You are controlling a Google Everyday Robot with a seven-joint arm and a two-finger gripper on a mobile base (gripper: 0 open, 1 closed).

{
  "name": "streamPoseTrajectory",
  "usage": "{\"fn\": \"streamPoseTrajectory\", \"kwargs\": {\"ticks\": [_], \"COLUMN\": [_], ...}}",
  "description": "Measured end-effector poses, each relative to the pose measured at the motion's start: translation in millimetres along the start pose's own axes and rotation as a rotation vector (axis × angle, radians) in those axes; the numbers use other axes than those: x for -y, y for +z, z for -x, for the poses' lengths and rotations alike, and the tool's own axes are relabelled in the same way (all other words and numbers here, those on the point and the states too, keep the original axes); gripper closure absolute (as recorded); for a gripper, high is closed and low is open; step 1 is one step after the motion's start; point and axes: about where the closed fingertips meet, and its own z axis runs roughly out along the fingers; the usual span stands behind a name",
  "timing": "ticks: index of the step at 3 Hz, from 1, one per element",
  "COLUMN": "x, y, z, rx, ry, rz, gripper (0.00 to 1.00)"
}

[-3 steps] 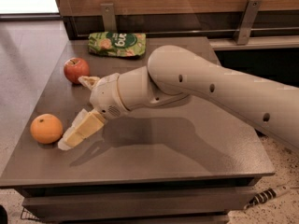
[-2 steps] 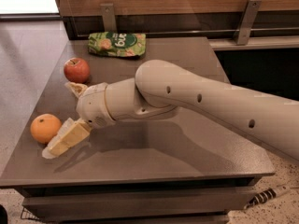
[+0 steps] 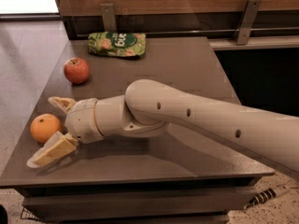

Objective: Move orange near green rice chip bag

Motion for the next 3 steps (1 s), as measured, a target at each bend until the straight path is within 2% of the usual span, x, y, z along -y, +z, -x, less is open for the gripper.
{"fn": "streamPoseTrajectory", "kwargs": {"ticks": [1,2,3], "x": [-3.7,-5.6,-6.7], "y": [8.3,11.1,12.2], "z": [-6.3,-6.3,-5.5], "rx": [0.020,0.024,0.025], "ry": [0.002,0.001,-0.001], "rz": [0.010,0.015,0.018], "gripper": [0.37,0.68,0.91]}}
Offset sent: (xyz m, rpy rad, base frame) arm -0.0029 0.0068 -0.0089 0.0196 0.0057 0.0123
